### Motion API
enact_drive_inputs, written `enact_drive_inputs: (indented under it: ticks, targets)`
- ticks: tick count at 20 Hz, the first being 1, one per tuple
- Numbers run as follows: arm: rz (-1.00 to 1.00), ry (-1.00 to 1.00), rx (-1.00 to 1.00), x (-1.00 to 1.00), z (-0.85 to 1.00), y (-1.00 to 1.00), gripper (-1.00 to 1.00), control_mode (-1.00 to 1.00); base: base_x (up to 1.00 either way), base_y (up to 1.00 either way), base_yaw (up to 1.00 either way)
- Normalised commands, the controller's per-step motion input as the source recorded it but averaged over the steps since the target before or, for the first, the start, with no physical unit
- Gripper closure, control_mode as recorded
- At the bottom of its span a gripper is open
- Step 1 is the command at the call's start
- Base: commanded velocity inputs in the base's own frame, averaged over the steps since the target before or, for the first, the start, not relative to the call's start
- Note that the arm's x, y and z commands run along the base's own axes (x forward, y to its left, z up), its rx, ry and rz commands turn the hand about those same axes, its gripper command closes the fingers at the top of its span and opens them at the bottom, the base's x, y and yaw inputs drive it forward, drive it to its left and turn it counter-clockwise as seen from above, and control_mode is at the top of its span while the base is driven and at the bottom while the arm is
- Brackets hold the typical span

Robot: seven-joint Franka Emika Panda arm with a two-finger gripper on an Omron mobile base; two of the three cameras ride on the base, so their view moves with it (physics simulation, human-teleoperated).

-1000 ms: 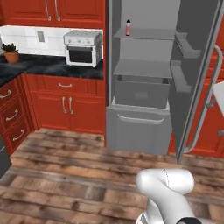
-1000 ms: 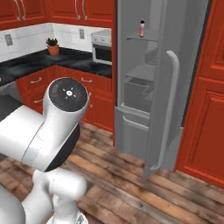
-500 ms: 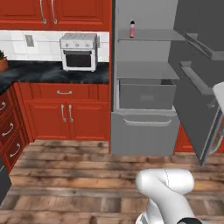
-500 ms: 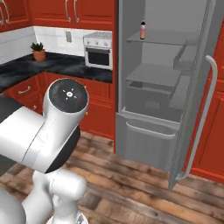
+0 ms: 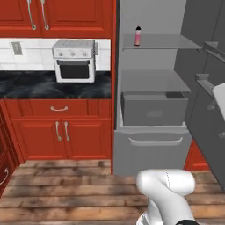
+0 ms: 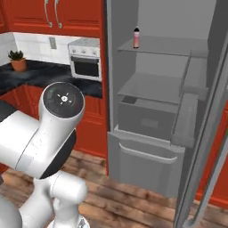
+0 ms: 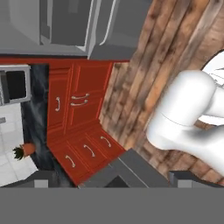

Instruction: Open the fridge, grab two sodas, and place both sodas inside the bowl with ice on the dining counter.

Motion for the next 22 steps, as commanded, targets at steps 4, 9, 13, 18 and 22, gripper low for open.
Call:
enact_drive_inputs:
  ticks: [4, 9, 13, 18, 22]
  targets:
    - [0.00, 0.00, 0.00, 0.00, 0.00, 0.00, -1.00, 1.00, 0.86, 0.03, -0.16]
    - [0.00, 0.00, 0.00, 0.00, 0.00, 0.00, -1.00, 1.00, 0.79, 0.06, -0.23]
    - [0.00, 0.00, 0.00, 0.00, 0.00, 0.00, -1.00, 1.00, 0.70, 0.05, -0.26]
    - [0.00, 0.00, 0.00, 0.00, 0.00, 0.00, -1.00, 1.00, 0.65, 0.18, -0.23]
    - [0.00, 0.00, 0.00, 0.00, 0.00, 0.00, -1.00, 1.00, 0.73, 0.00, -0.16]
